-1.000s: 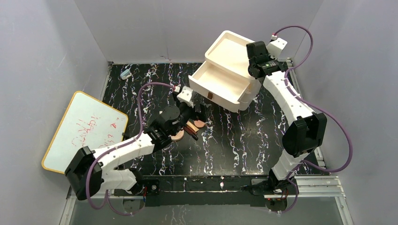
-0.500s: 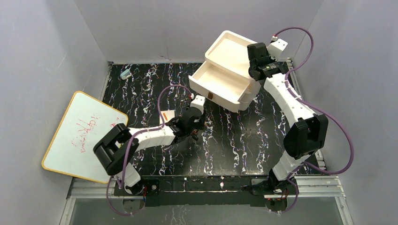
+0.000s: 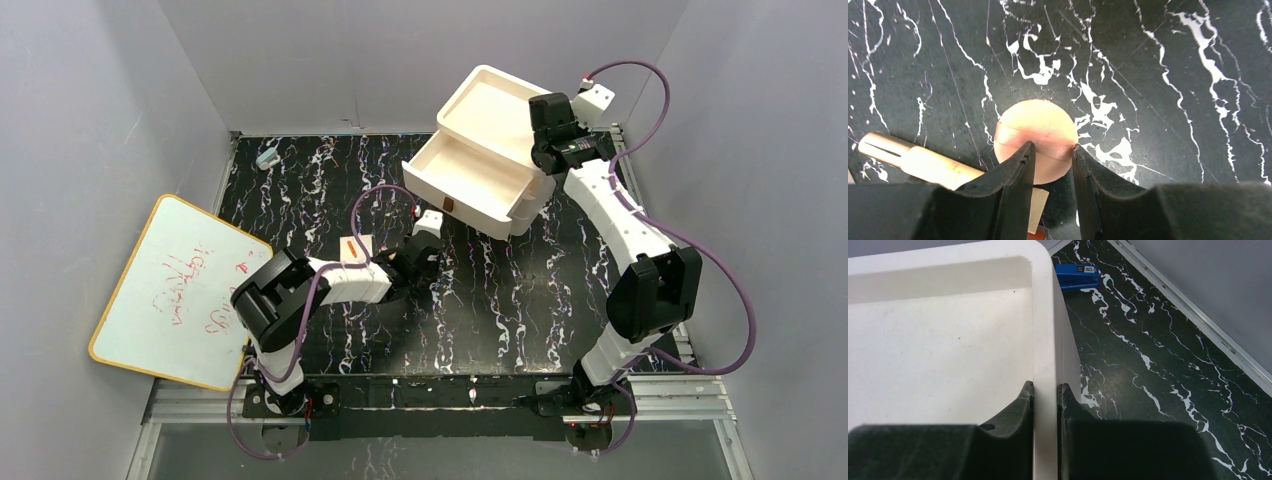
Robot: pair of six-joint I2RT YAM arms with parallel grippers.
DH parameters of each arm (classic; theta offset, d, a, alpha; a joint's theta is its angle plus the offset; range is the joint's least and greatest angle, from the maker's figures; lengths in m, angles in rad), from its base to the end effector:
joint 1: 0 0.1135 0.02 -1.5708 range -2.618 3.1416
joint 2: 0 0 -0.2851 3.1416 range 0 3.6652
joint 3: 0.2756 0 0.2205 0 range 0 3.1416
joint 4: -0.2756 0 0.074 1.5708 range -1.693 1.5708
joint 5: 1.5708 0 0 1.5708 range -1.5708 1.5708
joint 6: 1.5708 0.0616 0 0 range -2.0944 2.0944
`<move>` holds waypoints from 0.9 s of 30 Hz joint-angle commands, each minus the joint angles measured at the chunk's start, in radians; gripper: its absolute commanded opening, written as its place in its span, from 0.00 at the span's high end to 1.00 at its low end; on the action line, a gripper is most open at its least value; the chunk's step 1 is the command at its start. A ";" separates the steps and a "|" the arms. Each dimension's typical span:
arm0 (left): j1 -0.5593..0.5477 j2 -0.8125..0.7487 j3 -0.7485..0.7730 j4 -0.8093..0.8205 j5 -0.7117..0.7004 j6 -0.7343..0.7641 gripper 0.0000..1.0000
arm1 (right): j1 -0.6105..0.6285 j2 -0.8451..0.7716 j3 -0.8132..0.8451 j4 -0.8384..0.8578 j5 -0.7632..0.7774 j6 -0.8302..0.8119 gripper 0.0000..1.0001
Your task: Organize the makeup
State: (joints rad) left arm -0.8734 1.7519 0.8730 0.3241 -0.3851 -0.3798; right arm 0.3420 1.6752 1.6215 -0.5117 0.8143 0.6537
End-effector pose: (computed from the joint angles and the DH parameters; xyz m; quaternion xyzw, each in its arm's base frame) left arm 0.2517 -0.2644 0.1998 0.1192 0.8543 -0.1445 0.4848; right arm 0.3570 0.0795 0.3833 0.3134 0.7653 -0.0936 0.5544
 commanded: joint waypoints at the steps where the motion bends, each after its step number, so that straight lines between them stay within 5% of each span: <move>1: 0.001 0.011 0.013 -0.043 -0.044 -0.053 0.70 | -0.025 0.016 -0.054 -0.081 -0.035 0.030 0.99; 5: 0.001 0.034 0.010 -0.057 -0.050 -0.070 0.79 | -0.024 0.009 -0.067 -0.080 -0.038 0.035 0.99; 8: 0.001 0.056 0.025 -0.082 -0.062 -0.075 1.00 | -0.025 0.006 -0.073 -0.080 -0.039 0.035 0.99; 17: 0.001 -0.175 -0.031 -0.116 -0.141 -0.058 1.00 | -0.024 -0.011 -0.094 -0.074 -0.040 0.026 0.99; 27: 0.000 -0.440 0.148 -0.435 -0.200 0.025 1.00 | -0.025 -0.008 -0.104 -0.067 -0.047 0.029 0.99</move>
State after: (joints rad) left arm -0.8734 1.3926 0.9524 0.0486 -0.5182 -0.3870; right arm 0.3382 1.6482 1.5723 -0.4595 0.8013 0.6506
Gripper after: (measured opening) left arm 0.010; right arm 0.188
